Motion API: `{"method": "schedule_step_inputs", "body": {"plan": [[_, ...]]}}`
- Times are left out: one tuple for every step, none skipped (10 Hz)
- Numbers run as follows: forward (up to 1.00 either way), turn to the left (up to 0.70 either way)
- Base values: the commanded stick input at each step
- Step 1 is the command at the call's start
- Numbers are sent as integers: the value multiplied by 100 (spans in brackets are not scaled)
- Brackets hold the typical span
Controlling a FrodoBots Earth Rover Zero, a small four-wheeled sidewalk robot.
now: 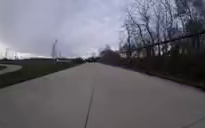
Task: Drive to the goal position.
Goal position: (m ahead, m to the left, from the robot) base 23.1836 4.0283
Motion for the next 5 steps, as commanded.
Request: {"method": "schedule_step_inputs", "body": {"plan": [[100,12],[100,1],[100,0],[100,0],[100,0]]}}
